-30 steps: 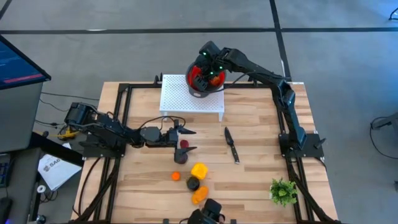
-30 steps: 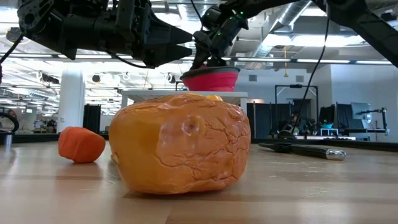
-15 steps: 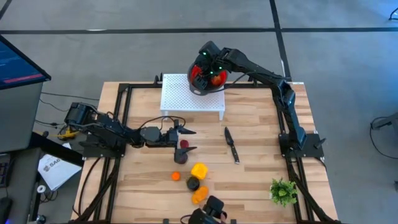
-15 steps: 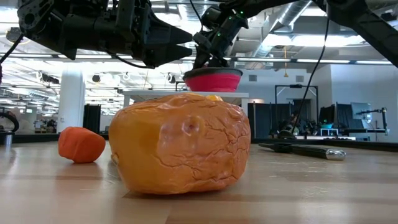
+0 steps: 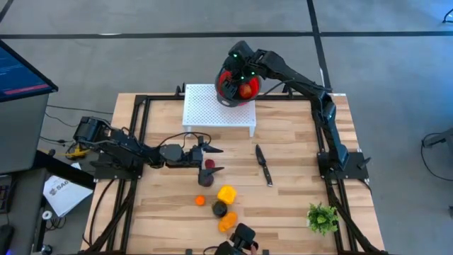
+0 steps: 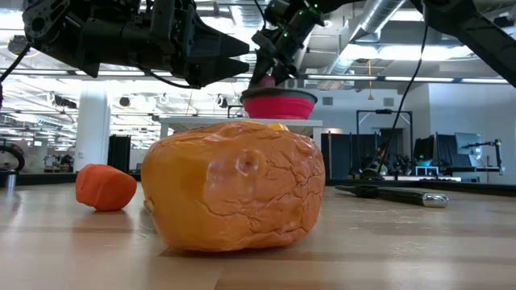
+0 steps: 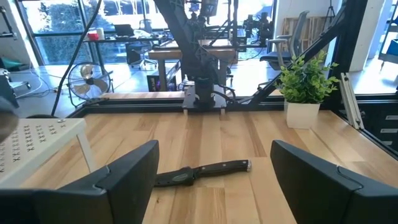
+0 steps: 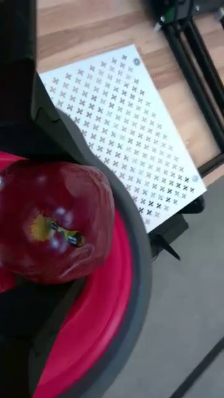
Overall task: Pick & Place Fruit
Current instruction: Put the red apple into the strainer bowl on the shelf
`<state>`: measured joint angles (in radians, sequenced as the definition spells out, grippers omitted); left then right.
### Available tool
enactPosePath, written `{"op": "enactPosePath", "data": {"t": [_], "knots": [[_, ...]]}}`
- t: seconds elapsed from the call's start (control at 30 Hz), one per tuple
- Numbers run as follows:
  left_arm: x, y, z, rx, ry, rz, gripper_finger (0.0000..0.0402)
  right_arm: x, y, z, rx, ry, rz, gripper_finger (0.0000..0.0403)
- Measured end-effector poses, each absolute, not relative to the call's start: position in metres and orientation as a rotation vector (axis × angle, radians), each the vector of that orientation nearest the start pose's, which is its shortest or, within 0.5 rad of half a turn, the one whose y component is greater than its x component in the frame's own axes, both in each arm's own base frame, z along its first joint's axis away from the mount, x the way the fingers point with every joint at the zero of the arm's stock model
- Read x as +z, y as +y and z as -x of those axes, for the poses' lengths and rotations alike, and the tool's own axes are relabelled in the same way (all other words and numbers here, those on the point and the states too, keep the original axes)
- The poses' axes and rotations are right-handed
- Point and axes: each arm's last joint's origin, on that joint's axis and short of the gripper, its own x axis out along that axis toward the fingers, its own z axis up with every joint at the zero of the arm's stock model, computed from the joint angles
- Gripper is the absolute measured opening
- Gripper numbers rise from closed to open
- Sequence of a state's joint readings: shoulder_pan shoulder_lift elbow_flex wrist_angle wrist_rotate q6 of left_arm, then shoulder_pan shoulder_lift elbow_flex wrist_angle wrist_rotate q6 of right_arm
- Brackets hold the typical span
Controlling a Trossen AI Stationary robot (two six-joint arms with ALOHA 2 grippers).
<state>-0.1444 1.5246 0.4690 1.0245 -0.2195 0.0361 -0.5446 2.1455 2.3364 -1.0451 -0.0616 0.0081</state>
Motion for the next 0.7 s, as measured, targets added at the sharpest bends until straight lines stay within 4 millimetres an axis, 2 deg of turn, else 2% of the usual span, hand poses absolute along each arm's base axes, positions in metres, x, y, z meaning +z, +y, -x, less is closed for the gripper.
{"op": "enactPosePath", "data": {"t": [0.7], "knots": [[0.1805,-0.0337,-0.2746,0.074,0.032,-0.023,0.0301,0.3520,-0.2327,-0.3887,-0.438,0.892,-0.232,0.0270]]}}
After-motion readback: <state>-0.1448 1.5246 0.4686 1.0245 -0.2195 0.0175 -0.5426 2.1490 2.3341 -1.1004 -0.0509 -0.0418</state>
